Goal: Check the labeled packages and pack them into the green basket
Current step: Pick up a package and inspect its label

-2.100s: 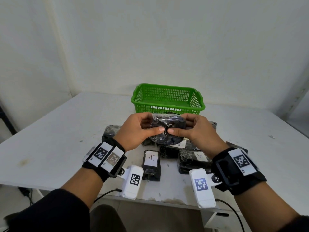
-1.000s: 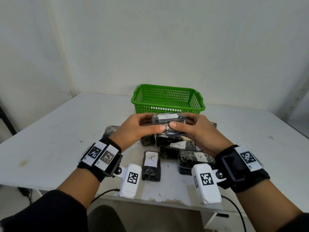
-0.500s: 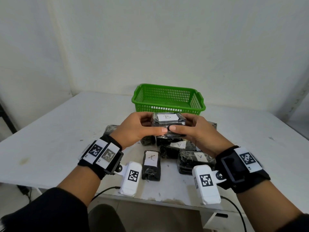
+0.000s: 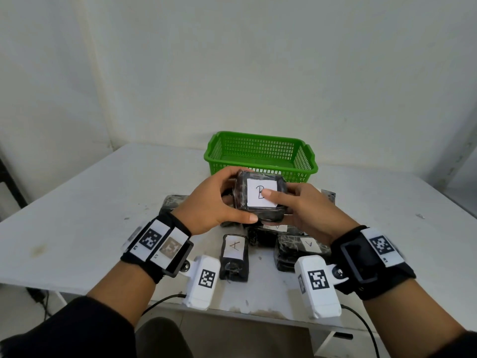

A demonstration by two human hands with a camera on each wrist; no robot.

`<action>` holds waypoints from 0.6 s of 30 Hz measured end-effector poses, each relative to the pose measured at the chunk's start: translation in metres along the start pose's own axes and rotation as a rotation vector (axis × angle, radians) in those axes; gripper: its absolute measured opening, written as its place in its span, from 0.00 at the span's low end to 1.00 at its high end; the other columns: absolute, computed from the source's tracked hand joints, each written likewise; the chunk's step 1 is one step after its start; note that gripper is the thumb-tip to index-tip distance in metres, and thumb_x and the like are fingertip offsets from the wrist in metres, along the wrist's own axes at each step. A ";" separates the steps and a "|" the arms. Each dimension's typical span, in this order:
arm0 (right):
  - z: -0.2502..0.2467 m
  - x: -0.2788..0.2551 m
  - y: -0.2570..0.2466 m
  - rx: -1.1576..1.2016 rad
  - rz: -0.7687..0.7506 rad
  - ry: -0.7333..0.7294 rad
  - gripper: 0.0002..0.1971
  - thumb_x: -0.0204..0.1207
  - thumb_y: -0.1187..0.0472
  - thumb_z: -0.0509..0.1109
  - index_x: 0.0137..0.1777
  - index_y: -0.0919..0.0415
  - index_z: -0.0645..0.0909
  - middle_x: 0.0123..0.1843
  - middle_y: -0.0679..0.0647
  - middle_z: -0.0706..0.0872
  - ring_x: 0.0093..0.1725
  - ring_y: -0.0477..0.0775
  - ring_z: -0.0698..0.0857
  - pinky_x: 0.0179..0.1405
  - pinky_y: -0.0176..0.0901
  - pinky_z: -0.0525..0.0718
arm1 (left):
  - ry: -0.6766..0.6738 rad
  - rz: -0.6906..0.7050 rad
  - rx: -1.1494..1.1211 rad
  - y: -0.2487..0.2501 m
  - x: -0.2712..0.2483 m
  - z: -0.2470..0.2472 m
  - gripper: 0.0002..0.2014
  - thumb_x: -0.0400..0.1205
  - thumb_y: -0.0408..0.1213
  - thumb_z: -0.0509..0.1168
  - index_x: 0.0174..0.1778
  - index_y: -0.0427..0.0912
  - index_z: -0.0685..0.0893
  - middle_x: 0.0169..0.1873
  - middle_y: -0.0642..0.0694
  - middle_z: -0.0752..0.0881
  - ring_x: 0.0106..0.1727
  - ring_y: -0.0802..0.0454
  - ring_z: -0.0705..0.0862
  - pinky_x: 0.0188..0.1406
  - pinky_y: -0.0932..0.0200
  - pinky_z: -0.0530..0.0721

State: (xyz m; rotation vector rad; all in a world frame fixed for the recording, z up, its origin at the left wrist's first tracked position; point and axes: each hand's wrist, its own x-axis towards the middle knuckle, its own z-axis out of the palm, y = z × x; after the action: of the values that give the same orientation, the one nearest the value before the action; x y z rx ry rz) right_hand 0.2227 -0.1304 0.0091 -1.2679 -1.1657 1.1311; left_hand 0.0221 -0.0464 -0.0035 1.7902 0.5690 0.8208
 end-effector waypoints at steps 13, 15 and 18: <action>-0.002 0.005 0.010 -0.105 -0.071 0.102 0.36 0.63 0.41 0.87 0.68 0.61 0.86 0.63 0.58 0.93 0.63 0.58 0.92 0.68 0.60 0.87 | 0.127 -0.071 -0.031 0.004 0.002 0.009 0.16 0.78 0.35 0.75 0.62 0.40 0.87 0.53 0.46 0.92 0.56 0.51 0.90 0.52 0.62 0.86; -0.001 0.002 0.009 -0.120 -0.096 0.099 0.22 0.73 0.49 0.82 0.62 0.60 0.89 0.57 0.56 0.95 0.60 0.57 0.94 0.67 0.56 0.87 | 0.098 -0.089 -0.066 0.002 0.002 0.010 0.18 0.76 0.38 0.76 0.62 0.41 0.87 0.55 0.46 0.91 0.58 0.49 0.90 0.60 0.53 0.86; -0.001 0.000 0.008 -0.129 -0.103 0.110 0.16 0.77 0.53 0.80 0.61 0.61 0.89 0.54 0.55 0.96 0.57 0.58 0.94 0.61 0.53 0.89 | 0.088 -0.090 -0.048 0.001 0.002 0.009 0.18 0.75 0.35 0.77 0.61 0.41 0.87 0.55 0.47 0.92 0.58 0.49 0.90 0.61 0.54 0.85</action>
State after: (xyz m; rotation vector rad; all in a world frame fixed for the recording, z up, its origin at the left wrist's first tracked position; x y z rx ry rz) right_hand 0.2239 -0.1308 0.0012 -1.3352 -1.2222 0.9121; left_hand 0.0308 -0.0507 -0.0043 1.6793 0.6773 0.8475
